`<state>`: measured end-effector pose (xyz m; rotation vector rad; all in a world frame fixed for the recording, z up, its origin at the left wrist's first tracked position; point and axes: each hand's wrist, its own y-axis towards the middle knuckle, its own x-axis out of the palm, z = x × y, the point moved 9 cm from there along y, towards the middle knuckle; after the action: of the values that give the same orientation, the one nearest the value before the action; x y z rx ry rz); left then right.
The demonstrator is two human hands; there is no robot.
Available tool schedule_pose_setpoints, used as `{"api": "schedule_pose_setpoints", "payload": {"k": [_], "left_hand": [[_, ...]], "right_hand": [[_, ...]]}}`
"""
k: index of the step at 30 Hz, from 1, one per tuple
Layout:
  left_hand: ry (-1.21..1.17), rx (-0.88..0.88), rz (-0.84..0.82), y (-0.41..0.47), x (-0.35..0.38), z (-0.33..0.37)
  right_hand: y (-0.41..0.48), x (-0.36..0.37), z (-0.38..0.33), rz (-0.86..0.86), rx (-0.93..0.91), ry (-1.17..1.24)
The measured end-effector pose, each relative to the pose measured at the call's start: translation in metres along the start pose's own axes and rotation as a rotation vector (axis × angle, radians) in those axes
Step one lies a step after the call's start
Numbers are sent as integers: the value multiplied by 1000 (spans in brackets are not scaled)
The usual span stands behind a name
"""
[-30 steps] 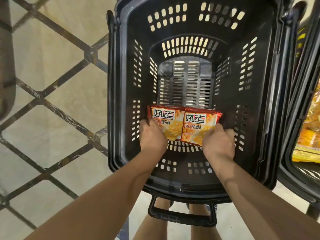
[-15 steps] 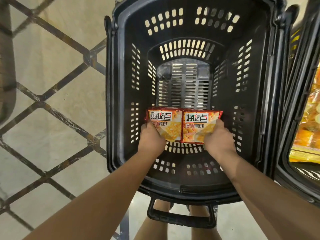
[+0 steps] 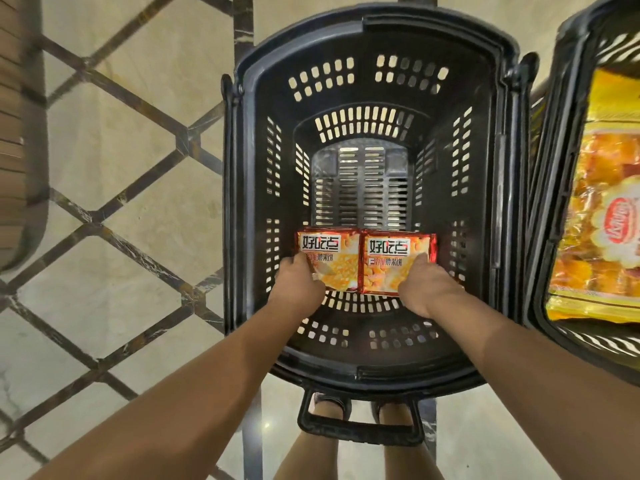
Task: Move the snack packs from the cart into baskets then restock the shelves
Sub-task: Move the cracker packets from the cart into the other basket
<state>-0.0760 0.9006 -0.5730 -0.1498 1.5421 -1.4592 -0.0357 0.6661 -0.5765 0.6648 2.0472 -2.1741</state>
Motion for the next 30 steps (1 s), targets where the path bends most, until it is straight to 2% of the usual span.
{"api": "schedule_pose_setpoints", "payload": {"k": [4, 9, 14, 20, 25, 30], "left_hand": [[168, 214, 31, -41, -30, 35], [557, 498, 239, -132, -90, 102], [657, 612, 365, -251, -162, 159], [685, 715, 574, -406, -260, 218], [793, 780, 626, -503, -282, 249], [802, 958, 673, -573, -277, 293]], "right_hand": [[-45, -18, -5, 136, -141, 64], [-147, -84, -26, 467, -382, -10], [-281, -153, -29, 670, -507, -69], [-446, -227, 6, 856, -566, -56], [-548, -254, 54, 997, -529, -41], [-608, -262, 97, 1129, -404, -19]]}}
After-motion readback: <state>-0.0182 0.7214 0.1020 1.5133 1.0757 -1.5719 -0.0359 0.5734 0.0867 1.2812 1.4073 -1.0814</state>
